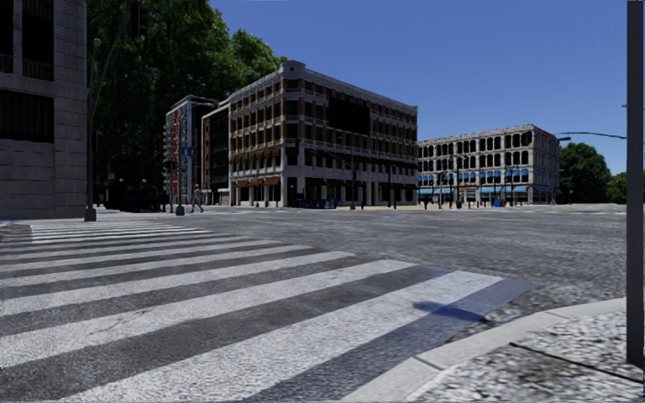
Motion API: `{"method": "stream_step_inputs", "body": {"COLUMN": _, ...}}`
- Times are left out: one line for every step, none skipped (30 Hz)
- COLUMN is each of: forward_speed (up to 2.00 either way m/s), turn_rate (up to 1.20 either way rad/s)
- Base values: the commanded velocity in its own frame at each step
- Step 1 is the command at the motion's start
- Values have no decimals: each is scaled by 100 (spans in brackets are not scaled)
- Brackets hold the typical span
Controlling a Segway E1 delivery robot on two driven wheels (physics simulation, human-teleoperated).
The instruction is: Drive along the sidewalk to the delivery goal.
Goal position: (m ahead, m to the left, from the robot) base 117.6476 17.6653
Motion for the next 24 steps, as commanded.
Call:
{"method": "stream_step_inputs", "body": {"forward_speed": 127, "turn_rate": 53}}
{"method": "stream_step_inputs", "body": {"forward_speed": 127, "turn_rate": 53}}
{"method": "stream_step_inputs", "body": {"forward_speed": 127, "turn_rate": 53}}
{"method": "stream_step_inputs", "body": {"forward_speed": 127, "turn_rate": 53}}
{"method": "stream_step_inputs", "body": {"forward_speed": 127, "turn_rate": 53}}
{"method": "stream_step_inputs", "body": {"forward_speed": 127, "turn_rate": 53}}
{"method": "stream_step_inputs", "body": {"forward_speed": 127, "turn_rate": 53}}
{"method": "stream_step_inputs", "body": {"forward_speed": 127, "turn_rate": 37}}
{"method": "stream_step_inputs", "body": {"forward_speed": 127, "turn_rate": 29}}
{"method": "stream_step_inputs", "body": {"forward_speed": 127, "turn_rate": 27}}
{"method": "stream_step_inputs", "body": {"forward_speed": 127, "turn_rate": 27}}
{"method": "stream_step_inputs", "body": {"forward_speed": 127, "turn_rate": 27}}
{"method": "stream_step_inputs", "body": {"forward_speed": 127, "turn_rate": 27}}
{"method": "stream_step_inputs", "body": {"forward_speed": 127, "turn_rate": 28}}
{"method": "stream_step_inputs", "body": {"forward_speed": 127, "turn_rate": 28}}
{"method": "stream_step_inputs", "body": {"forward_speed": 127, "turn_rate": 29}}
{"method": "stream_step_inputs", "body": {"forward_speed": 127, "turn_rate": 35}}
{"method": "stream_step_inputs", "body": {"forward_speed": 127, "turn_rate": 39}}
{"method": "stream_step_inputs", "body": {"forward_speed": 127, "turn_rate": 39}}
{"method": "stream_step_inputs", "body": {"forward_speed": 127, "turn_rate": 42}}
{"method": "stream_step_inputs", "body": {"forward_speed": 127, "turn_rate": 42}}
{"method": "stream_step_inputs", "body": {"forward_speed": 127, "turn_rate": 43}}
{"method": "stream_step_inputs", "body": {"forward_speed": 127, "turn_rate": 44}}
{"method": "stream_step_inputs", "body": {"forward_speed": 127, "turn_rate": 45}}
